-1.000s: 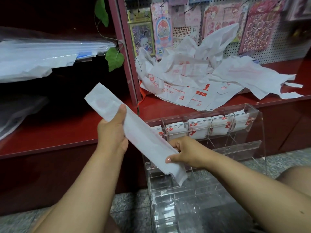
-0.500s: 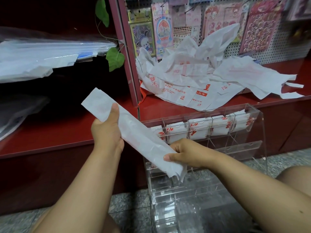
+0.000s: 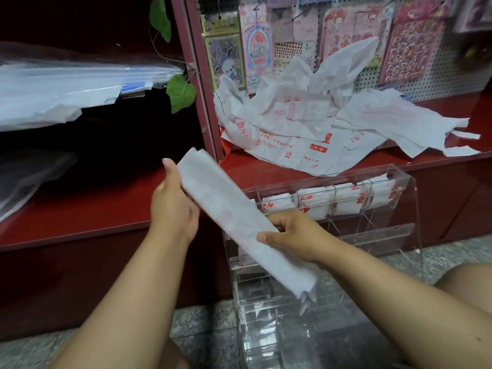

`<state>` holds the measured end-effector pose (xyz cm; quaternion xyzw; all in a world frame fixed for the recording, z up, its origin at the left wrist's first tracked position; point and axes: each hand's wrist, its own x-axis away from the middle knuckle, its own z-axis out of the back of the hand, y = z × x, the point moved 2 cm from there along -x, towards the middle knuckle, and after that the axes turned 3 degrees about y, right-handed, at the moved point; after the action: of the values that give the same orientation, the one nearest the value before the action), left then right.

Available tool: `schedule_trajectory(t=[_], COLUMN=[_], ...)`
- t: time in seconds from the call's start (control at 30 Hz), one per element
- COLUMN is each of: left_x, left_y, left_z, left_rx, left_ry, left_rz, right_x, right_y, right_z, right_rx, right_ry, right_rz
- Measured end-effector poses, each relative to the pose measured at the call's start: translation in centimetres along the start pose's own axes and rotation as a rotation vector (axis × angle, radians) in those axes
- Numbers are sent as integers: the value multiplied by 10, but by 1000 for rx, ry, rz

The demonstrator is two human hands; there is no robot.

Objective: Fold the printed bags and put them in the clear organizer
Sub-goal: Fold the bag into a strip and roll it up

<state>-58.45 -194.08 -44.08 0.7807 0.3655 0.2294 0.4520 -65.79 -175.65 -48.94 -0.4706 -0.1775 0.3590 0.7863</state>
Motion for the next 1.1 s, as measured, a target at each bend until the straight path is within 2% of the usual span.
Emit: schedule_trajectory(t=[0.03, 0.1, 0.17, 0.4, 0.6, 0.83, 0.97, 1.1], left_x=[2, 16, 31, 38, 46, 49, 55, 56], left_y=[-4, -22, -40, -43, -27, -11, -10, -17], left_z=[-3, -10, -14, -21, -24, -26, -30, -35], left_rx=[-14, -205, -397, -496, -406, -537, -424, -314], left_ry=[-79, -250, -346, -326, -322, -229, -333, -367], left_rz=[76, 228, 278, 11, -85, -422, -306, -127], right_x=[-1, -3, -4, -1, 2, 8, 7, 4], right_y=[0, -2, -3, -10, -23, -37, -36, -28], right_z=[2, 6, 9, 11, 27, 36, 36, 36], right_rx=[-34, -134, -232, -449, -506, -519, -547, -503], right_ry=[48, 176, 284, 381, 380, 430, 500, 457], right_rz=[-9, -15, -25, -32, 67, 184, 188, 141])
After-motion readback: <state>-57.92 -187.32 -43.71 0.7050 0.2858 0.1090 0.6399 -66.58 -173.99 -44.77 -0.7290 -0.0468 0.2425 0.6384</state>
